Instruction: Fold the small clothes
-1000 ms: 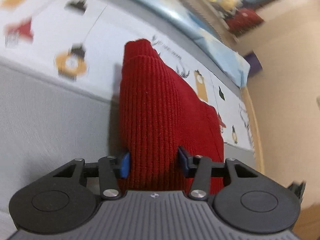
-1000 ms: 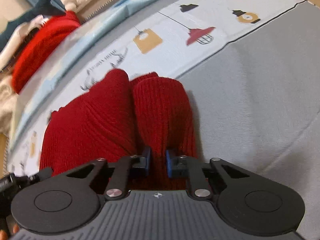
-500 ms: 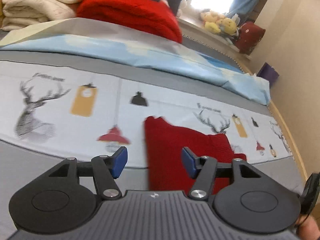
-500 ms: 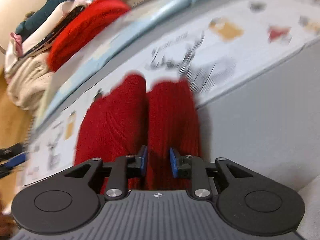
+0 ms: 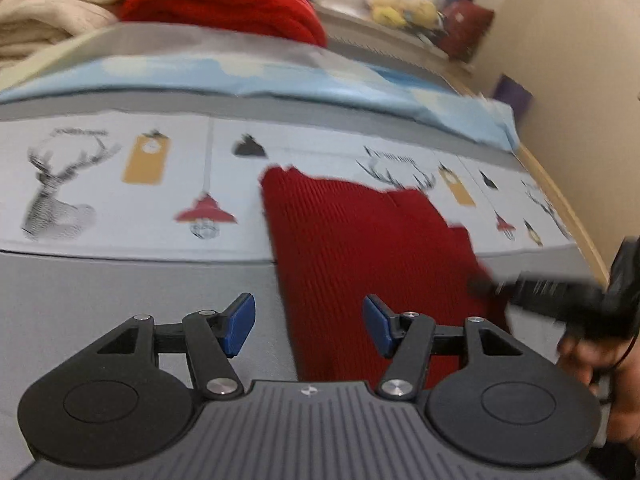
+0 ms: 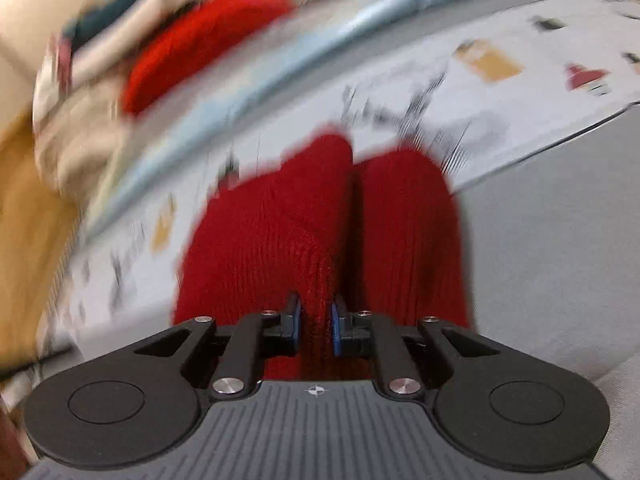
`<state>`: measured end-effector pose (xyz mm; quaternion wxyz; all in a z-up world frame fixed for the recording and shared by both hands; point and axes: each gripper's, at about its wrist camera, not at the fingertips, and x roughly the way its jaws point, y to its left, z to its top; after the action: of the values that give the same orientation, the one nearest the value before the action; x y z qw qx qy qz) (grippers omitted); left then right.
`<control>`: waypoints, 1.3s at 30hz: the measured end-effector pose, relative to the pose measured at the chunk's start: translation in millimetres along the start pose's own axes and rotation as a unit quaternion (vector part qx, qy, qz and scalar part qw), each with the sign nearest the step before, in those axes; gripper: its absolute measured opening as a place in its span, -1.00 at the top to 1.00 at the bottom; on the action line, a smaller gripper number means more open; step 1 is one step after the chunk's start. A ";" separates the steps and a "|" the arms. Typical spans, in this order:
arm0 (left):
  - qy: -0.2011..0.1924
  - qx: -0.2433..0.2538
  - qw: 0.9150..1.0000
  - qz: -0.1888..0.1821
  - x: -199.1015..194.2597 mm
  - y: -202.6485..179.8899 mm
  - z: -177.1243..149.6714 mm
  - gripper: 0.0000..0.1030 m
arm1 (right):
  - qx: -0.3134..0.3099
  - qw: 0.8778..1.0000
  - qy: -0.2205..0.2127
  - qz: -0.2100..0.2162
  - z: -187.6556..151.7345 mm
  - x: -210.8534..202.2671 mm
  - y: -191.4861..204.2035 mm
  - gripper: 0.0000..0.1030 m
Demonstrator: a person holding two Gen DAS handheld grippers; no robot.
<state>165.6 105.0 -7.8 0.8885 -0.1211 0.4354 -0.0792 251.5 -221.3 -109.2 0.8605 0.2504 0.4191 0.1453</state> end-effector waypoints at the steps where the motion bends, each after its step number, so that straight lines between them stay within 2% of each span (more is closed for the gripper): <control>1: 0.009 0.006 1.000 -0.003 5.9 -4.1 -2.5 -0.25 | -0.003 1.000 -0.014 -0.010 3.0 -7.8 -1.3 0.72; 2: 0.018 0.011 1.000 -0.006 12.6 -8.1 -4.8 -0.25 | -0.007 1.000 -0.016 -0.025 3.7 -9.2 -3.2 0.71; 4: 0.037 0.014 0.999 -0.017 26.6 -13.3 -8.9 -0.25 | 0.001 0.998 0.016 -0.065 -0.8 1.2 -14.7 0.66; 6: 0.064 0.018 0.998 -0.017 45.1 -19.1 -13.8 -0.25 | 0.026 0.997 0.052 -0.058 -6.2 11.5 -28.0 0.56; 10: 0.105 0.036 0.994 -0.011 74.8 -27.7 -28.9 -0.24 | -0.040 0.996 0.042 -0.071 -7.2 5.5 -17.1 0.32; 12: 0.126 0.052 0.991 0.012 88.1 -29.1 -40.7 -0.28 | -0.045 0.996 0.034 -0.066 -12.3 -5.2 -19.9 0.28; 14: 0.135 0.054 0.989 0.031 94.2 -28.7 -51.2 -0.31 | -0.043 0.997 0.028 -0.063 -16.3 -15.7 -19.3 0.15; 16: 0.123 0.050 0.991 0.036 86.4 -32.7 -55.4 -0.28 | -0.043 0.997 0.029 -0.061 -21.3 -22.2 -20.4 0.12; 19: 0.105 0.069 0.992 0.031 74.4 -42.7 -61.6 -0.28 | -0.046 0.995 0.046 -0.073 -33.9 -24.1 -29.2 0.04; 22: 0.084 0.121 0.986 0.075 65.0 -57.4 -66.5 -0.29 | -0.071 0.987 0.075 -0.122 -48.8 -20.7 -35.5 -0.15; 24: 0.052 0.131 0.987 0.083 41.4 -64.2 -62.8 -0.38 | -0.075 0.988 0.054 -0.125 -49.0 -34.8 -32.7 -0.14; 25: 0.027 0.124 0.988 0.083 23.9 -66.4 -60.1 -0.52 | -0.090 0.987 0.029 -0.131 -47.4 -48.8 -26.3 -0.12; 27: -0.025 0.111 0.990 0.080 -13.7 -71.5 -60.1 -0.65 | -0.144 0.977 -0.026 -0.158 -44.8 -77.1 -10.8 -0.10; 28: -0.048 0.109 0.990 0.081 -30.8 -74.6 -61.5 -0.65 | -0.165 0.971 -0.051 -0.167 -43.8 -92.7 -3.2 -0.10; 30: -0.090 0.113 0.985 0.092 -62.4 -82.4 -68.9 -0.65 | -0.174 0.967 -0.098 -0.160 -46.2 -125.5 8.0 -0.19; 32: -0.128 0.108 0.981 0.101 -90.2 -88.3 -82.5 -0.65 | -0.179 0.966 -0.131 -0.134 -55.6 -157.6 19.6 -0.37; 33: -0.141 0.104 0.979 0.102 -101.2 -90.5 -91.3 -0.65 | -0.192 0.962 -0.147 -0.123 -67.1 -172.8 27.7 -0.43; 35: -0.149 0.098 0.978 0.107 -116.3 -100.4 -107.7 -0.65 | -0.219 0.954 -0.168 -0.114 -94.0 -192.5 38.4 -0.66; 37: -0.151 0.088 0.978 0.112 -123.5 -105.5 -126.3 -0.65 | -0.225 0.953 -0.172 -0.110 -119.9 -201.9 42.4 -0.68; 39: -0.149 0.081 0.980 0.106 -125.1 -108.1 -145.2 -0.66 | -0.215 0.957 -0.166 -0.102 -144.1 -204.3 38.5 -0.68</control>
<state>-29.4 11.0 31.5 0.9536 -0.0127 0.3010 -0.0007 11.6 -238.6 -30.9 0.9619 0.0363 0.2522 0.0996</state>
